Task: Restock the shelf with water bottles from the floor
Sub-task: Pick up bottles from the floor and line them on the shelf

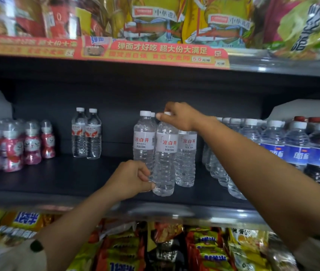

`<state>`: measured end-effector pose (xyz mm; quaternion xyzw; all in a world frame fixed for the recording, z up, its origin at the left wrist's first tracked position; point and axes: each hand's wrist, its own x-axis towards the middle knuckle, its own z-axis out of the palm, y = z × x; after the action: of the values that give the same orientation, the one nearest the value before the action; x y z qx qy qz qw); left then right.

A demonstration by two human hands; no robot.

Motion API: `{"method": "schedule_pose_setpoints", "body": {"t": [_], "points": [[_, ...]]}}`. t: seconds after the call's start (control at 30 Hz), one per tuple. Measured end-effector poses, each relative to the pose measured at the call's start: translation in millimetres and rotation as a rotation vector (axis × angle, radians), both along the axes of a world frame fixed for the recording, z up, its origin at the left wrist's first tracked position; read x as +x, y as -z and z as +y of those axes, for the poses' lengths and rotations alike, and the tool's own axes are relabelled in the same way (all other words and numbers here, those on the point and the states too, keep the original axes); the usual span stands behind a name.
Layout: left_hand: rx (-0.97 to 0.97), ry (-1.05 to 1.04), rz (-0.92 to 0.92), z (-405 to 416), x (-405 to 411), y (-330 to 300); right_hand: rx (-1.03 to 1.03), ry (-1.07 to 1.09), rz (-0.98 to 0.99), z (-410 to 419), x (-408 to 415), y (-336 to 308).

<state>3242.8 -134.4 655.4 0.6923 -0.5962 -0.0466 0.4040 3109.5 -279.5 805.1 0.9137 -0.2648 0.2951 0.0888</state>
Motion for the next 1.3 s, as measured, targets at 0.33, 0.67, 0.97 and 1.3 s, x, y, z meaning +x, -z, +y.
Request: {"method": "schedule_pose_setpoints", "body": {"t": [0.33,0.67,0.97,1.3], "points": [[-0.009,0.032,-0.116,39.1,-10.8,7.7,-0.172,0.289,-0.008,99.6,-64.0,71.8],[0.336,0.175,-0.618,105.7,-80.4,142.6,0.198,0.347,0.320,211.3,-119.2,328.1],[0.664,0.387,-0.476,122.7,-118.9,324.7,0.544,0.404,0.543,238.7,-154.0,503.1],[0.956,0.358,-0.276,85.7,-114.7,635.9,0.945,0.429,0.695,200.5,-153.8,817.0]]}}
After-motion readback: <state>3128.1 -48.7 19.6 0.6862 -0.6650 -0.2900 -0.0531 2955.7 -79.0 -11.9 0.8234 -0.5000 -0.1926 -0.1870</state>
